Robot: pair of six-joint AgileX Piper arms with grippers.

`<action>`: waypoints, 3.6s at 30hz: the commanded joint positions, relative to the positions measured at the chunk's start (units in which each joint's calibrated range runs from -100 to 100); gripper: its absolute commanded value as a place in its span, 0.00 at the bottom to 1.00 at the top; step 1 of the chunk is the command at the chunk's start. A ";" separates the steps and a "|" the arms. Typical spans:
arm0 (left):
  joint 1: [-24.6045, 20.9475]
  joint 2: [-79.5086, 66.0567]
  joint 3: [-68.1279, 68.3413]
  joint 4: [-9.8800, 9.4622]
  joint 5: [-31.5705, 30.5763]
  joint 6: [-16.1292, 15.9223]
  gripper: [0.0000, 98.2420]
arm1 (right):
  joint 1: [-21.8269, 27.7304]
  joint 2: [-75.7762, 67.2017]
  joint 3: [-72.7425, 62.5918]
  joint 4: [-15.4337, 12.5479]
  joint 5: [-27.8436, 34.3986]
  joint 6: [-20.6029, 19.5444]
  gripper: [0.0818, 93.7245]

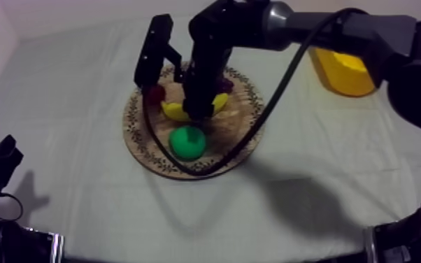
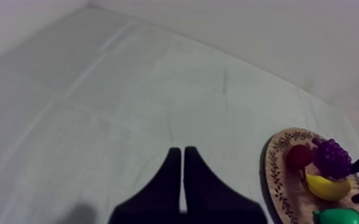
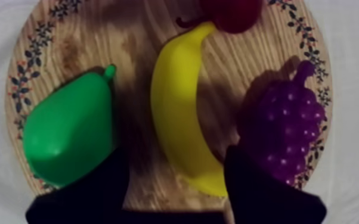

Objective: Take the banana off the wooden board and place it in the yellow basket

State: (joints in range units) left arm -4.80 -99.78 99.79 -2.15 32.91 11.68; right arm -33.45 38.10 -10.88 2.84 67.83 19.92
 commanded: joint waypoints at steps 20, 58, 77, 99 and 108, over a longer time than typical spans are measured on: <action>-0.01 -0.05 -0.01 -0.03 0.00 0.02 0.00 | -0.54 9.93 -5.26 -0.44 1.38 3.13 0.39; -0.01 -0.05 -0.01 -0.03 0.00 -0.01 0.00 | 22.86 -36.50 16.37 10.59 -18.49 -15.00 0.15; -0.01 -0.05 -0.01 -0.03 0.00 0.02 0.00 | 32.15 -28.58 24.06 15.18 -25.76 -22.75 0.16; -0.01 -0.05 -0.01 -0.03 0.00 0.00 0.00 | 33.00 -9.63 15.70 14.14 -25.74 -21.09 0.45; -0.01 -0.05 -0.01 -0.03 0.00 -0.01 0.00 | 33.97 -19.97 22.92 13.31 -29.59 -19.85 0.54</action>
State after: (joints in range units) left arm -4.80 -99.78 99.79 -2.15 32.91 11.68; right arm 0.43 21.73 9.75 16.45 39.24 0.00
